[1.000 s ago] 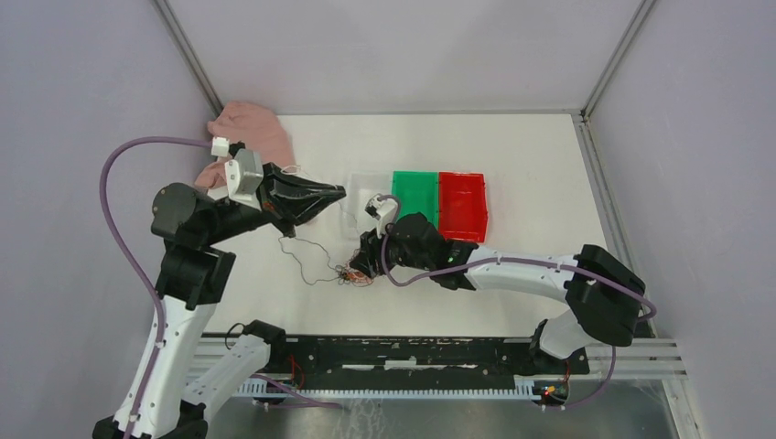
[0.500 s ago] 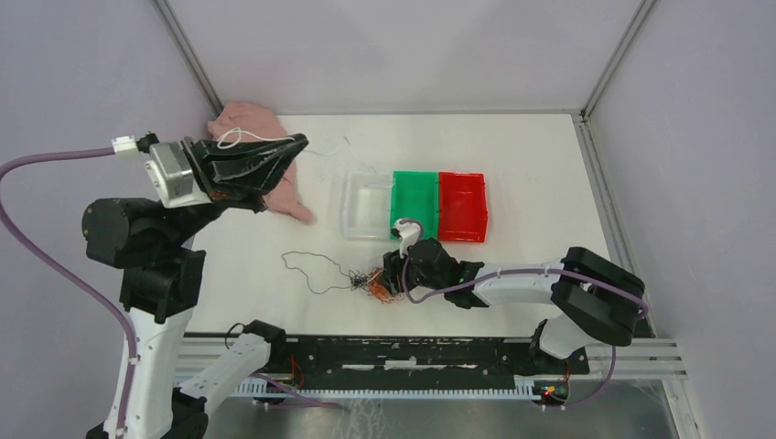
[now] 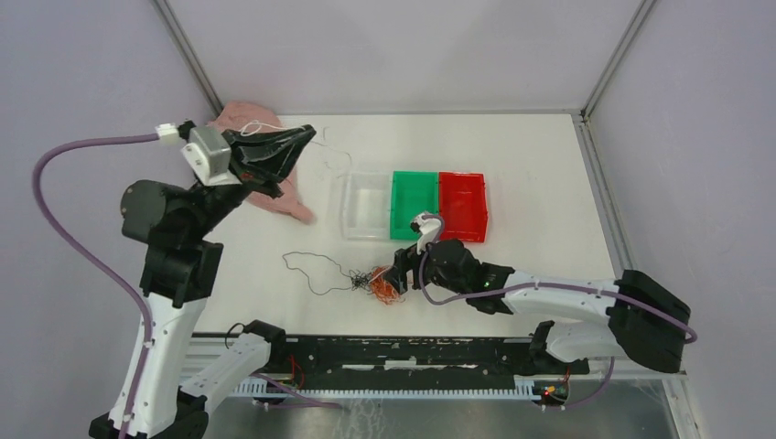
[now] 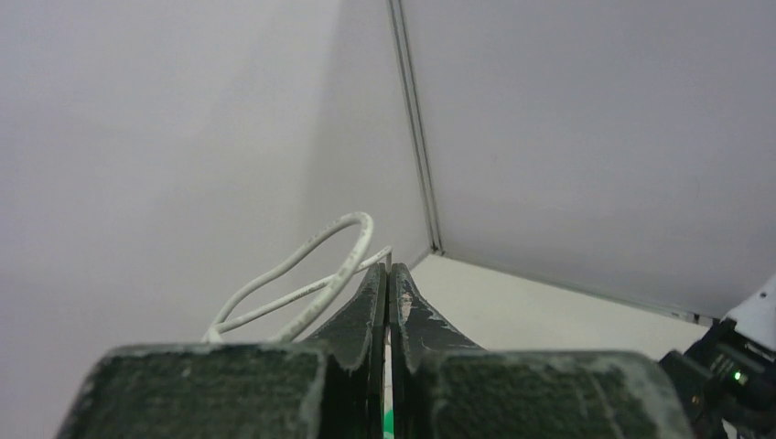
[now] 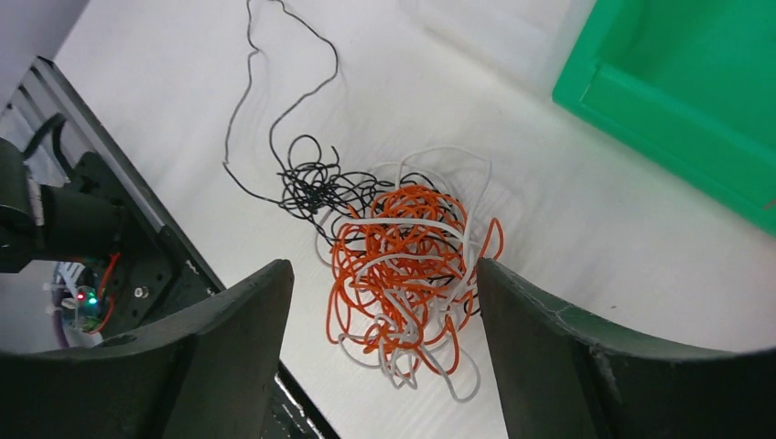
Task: Untangle the cables
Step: Untie the cable, then move the bin to the center of the board.
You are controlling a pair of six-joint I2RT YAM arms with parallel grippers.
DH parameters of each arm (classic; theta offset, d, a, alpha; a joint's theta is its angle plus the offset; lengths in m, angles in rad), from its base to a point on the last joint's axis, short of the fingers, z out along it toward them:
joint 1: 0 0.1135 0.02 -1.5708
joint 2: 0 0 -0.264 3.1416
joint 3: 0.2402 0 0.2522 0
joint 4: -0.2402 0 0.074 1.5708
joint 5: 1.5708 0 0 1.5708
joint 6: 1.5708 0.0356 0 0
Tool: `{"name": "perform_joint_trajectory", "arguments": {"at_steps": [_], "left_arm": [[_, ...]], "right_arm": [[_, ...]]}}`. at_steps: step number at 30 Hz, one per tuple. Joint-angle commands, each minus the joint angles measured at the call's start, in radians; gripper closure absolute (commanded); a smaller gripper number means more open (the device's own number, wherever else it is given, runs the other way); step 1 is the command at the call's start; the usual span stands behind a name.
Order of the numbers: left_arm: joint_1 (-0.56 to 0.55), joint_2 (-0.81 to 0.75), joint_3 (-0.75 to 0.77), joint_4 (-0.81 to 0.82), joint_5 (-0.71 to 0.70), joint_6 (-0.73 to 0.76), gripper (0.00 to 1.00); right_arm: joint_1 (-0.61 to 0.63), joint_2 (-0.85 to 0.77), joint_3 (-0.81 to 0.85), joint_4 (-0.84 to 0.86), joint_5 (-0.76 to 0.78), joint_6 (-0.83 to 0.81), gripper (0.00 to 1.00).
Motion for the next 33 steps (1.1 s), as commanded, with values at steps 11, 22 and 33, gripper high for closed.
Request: {"name": "perform_joint_trajectory", "arguments": {"at_steps": [11, 22, 33], "left_arm": [[-0.003, 0.008, -0.362, -0.049, -0.014, 0.067, 0.97], [-0.003, 0.126, -0.481, 0.004, -0.014, 0.081, 0.97], [-0.008, 0.348, -0.437, 0.038, -0.028, 0.239, 0.97]], "right_arm": [[0.004, -0.318, 0.157, -0.344, 0.176, -0.086, 0.15], [0.003, -0.366, 0.191, -0.419, 0.277, -0.092, 0.16], [0.003, -0.421, 0.250, -0.568, 0.298, -0.073, 0.18]]}}
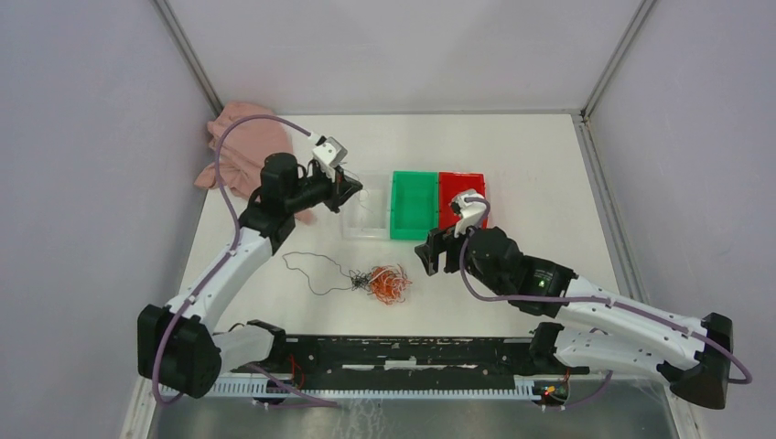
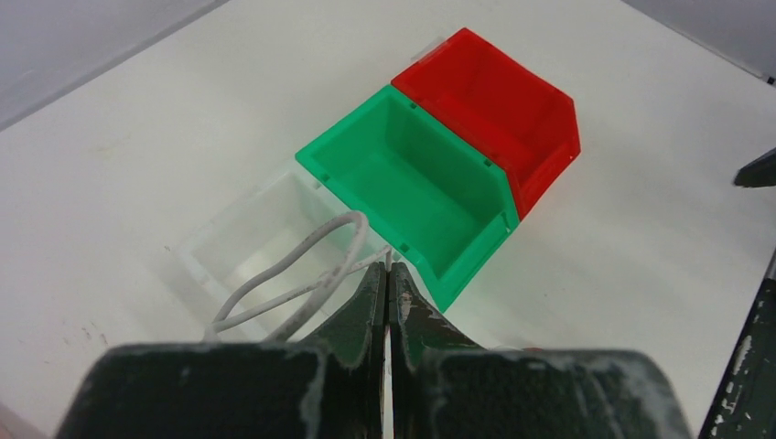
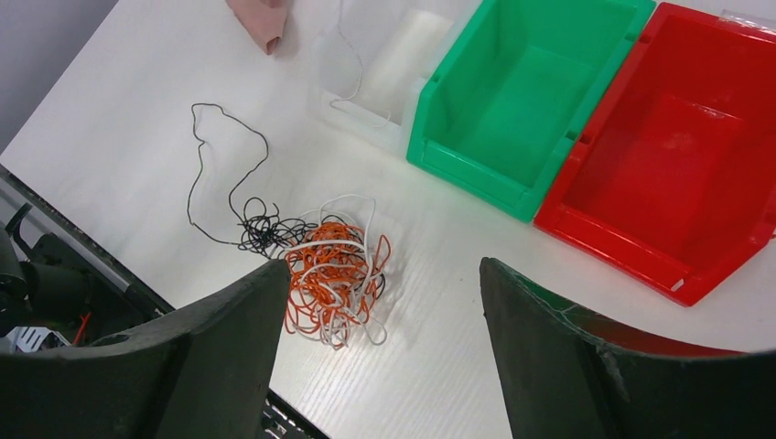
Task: Untangle the cables
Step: Move the bin to the center of the board.
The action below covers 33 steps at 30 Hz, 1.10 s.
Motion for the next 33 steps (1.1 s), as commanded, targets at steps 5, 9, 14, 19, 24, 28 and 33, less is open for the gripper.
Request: {"name": "perform_joint_trajectory", "arguments": {"at_steps": [5, 9, 14, 19, 24, 28, 33], "left_arm": [[-0.017, 0.175, 0.169, 0.004, -0.025, 0.124, 0.97], [-0.033, 0.226, 0.217, 0.007, -0.064, 0.137, 0.97], [-0.071, 0.256, 0.241, -0.022, -0.152, 0.181, 0.97], [-0.094, 0.282, 0.269, -0.136, -0.193, 0.220, 0.97], [-0.127, 0.289, 0.328, -0.185, -0.204, 0.204, 0.97], [-0.159, 0.312, 0.373, -0.255, -0.196, 0.187, 0.97], [-0.207, 0.316, 0.509, -0.274, -0.189, 0.136, 0.97]], "right_arm": [[0.004, -0.039, 0.096, -0.126, 0.035, 0.005, 0.18], [0.001, -0.026, 0.094, -0.117, 0.042, 0.004, 0.18], [0.001, 0.001, 0.082, -0.090, 0.039, 0.025, 0.18], [-0.002, 0.002, 0.076, -0.082, 0.048, 0.035, 0.18], [-0.006, -0.004, 0.067, -0.080, 0.060, 0.045, 0.19], [-0.010, -0.009, 0.067, -0.084, 0.067, 0.061, 0.19], [-0.022, -0.032, 0.072, -0.092, 0.085, 0.065, 0.20]]}}
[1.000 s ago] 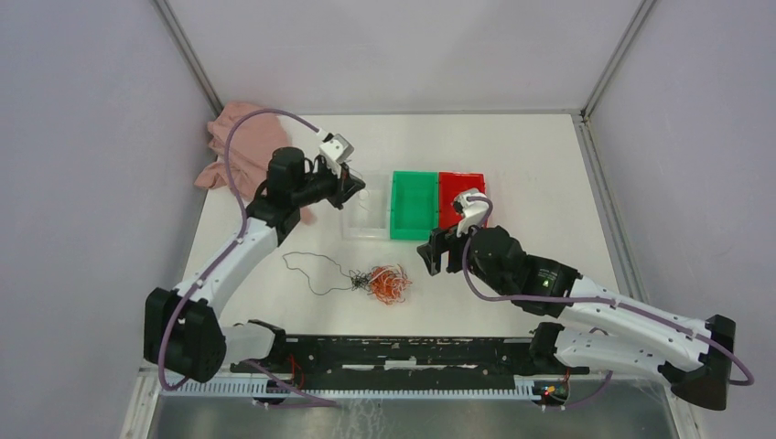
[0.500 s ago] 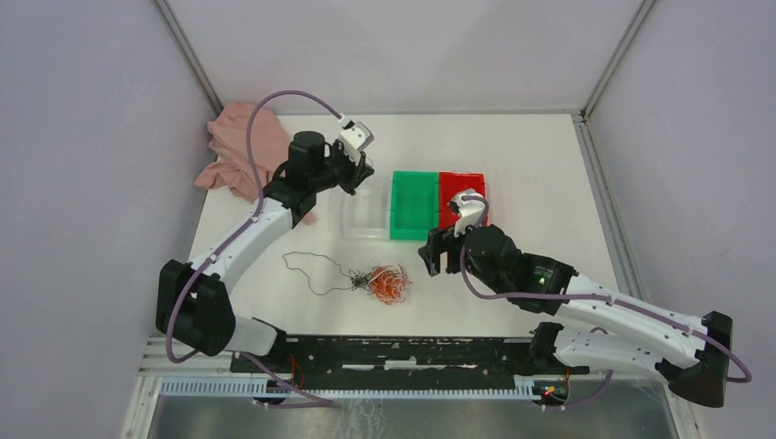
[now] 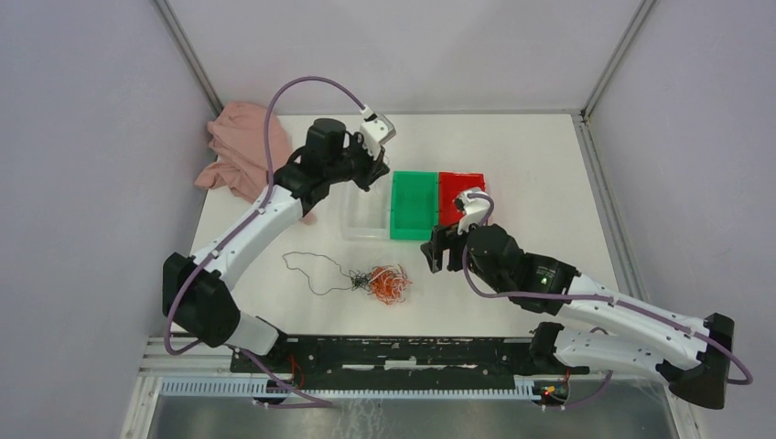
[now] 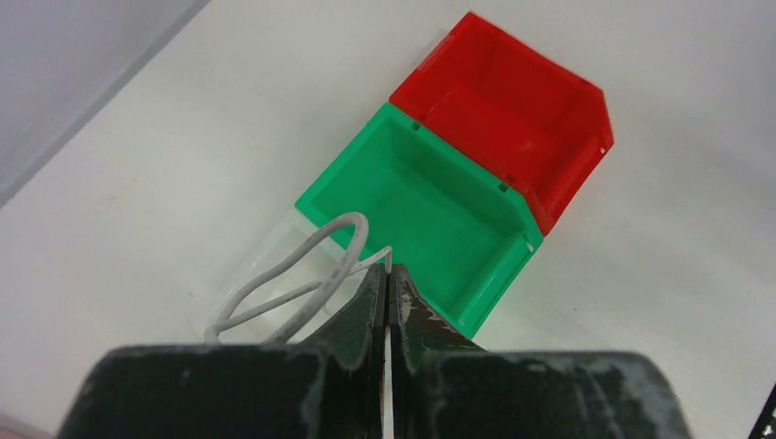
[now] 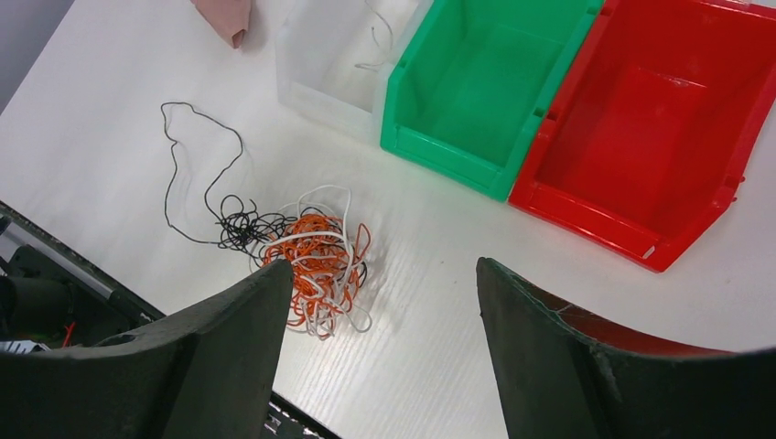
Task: Untangle the cables
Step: Move the bin to the center of the board.
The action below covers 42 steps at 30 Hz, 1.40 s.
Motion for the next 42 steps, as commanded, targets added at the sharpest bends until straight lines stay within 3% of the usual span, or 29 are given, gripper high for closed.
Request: {"name": "perform_joint_trajectory", "arguments": {"at_steps": [1, 7, 16, 29, 42], "left_arm": [[-0.041, -0.001, 0.160, -0.013, 0.005, -0.037, 0.97], [-0.096, 0.022, 0.252, -0.039, -0.011, -0.035, 0.97], [-0.084, -0.028, 0.107, -0.051, -0.102, 0.067, 0.97], [-0.047, -0.023, 0.244, -0.047, -0.150, 0.115, 0.97], [-0.035, -0.043, 0.010, -0.015, -0.193, 0.160, 0.97]], "right_arm": [[-0.017, -0.040, 0.018, 0.029, 0.050, 0.021, 0.20], [-0.049, -0.054, 0.010, 0.030, 0.040, 0.034, 0.21], [-0.070, -0.074, -0.024, 0.024, 0.011, 0.054, 0.22], [-0.081, -0.064, -0.054, 0.056, -0.032, 0.073, 0.24], [-0.088, -0.058, -0.060, 0.053, -0.042, 0.076, 0.25]]}}
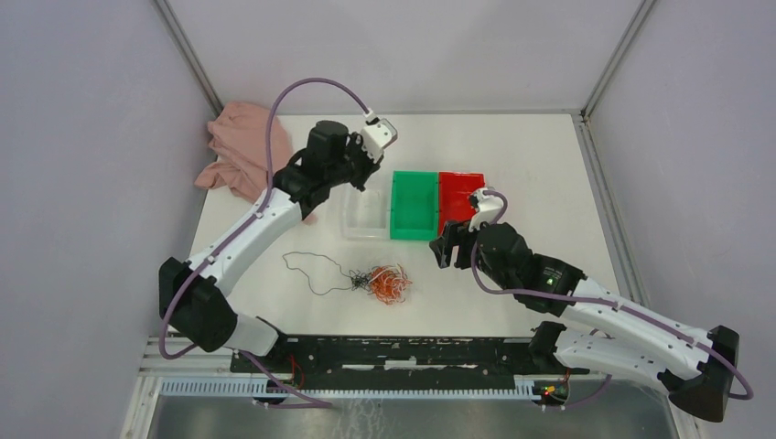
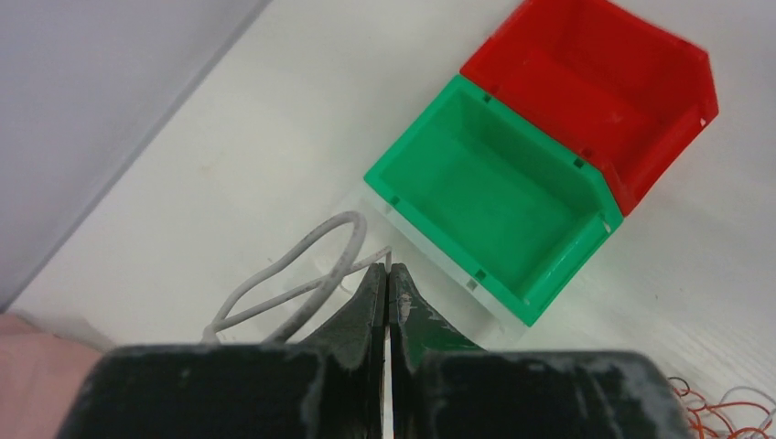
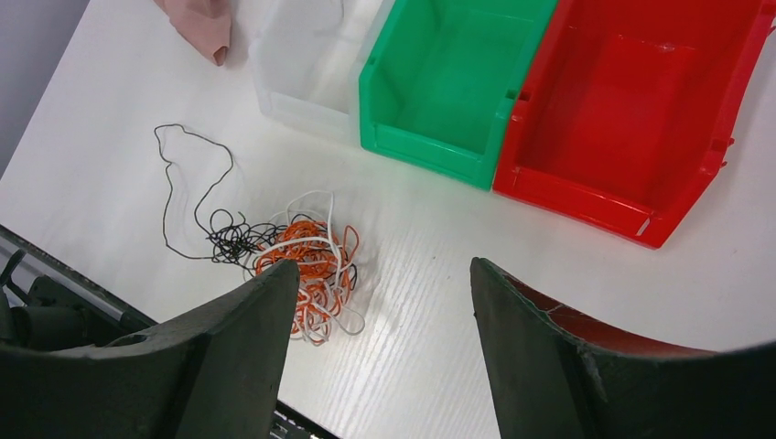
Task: Untangle the cables
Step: Move the bin to the center of the board.
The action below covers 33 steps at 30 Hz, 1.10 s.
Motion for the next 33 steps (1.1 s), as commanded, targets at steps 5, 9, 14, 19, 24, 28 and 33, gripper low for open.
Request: {"name": "perform_joint_trajectory", "arguments": {"at_steps": [5, 9, 14, 19, 24, 28, 33], "left_arm": [[0.008, 0.023, -0.128, 0.061, -0.017, 0.071, 0.97], [0.017, 0.096, -0.097, -0.027, 0.005, 0.094, 0.97], [0.018, 0.196, 0.000, -0.200, 0.009, 0.114, 0.90], [0.023, 0.213, 0.023, -0.268, 0.014, 0.101, 0.77], [0.023, 0.194, 0.071, -0.351, 0.095, 0.111, 0.26], [0.023, 0.172, 0.114, -0.417, 0.151, 0.123, 0.15], [0.032, 0.133, 0.146, -0.458, 0.194, 0.115, 0.16]], "right_arm": [[-0.006, 0.005, 0.001, 0.043, -0.008, 0.008, 0.25], [-0.007, 0.002, 0.001, 0.037, -0.008, 0.011, 0.26], [-0.009, -0.003, 0.003, 0.031, -0.008, 0.011, 0.25], [-0.010, 0.001, 0.007, 0.032, -0.015, 0.012, 0.26], [-0.013, 0.004, 0.012, 0.034, -0.023, 0.015, 0.25], [-0.012, 0.006, 0.015, 0.037, -0.023, 0.016, 0.26], [-0.013, 0.012, 0.018, 0.043, -0.031, 0.019, 0.26]]}}
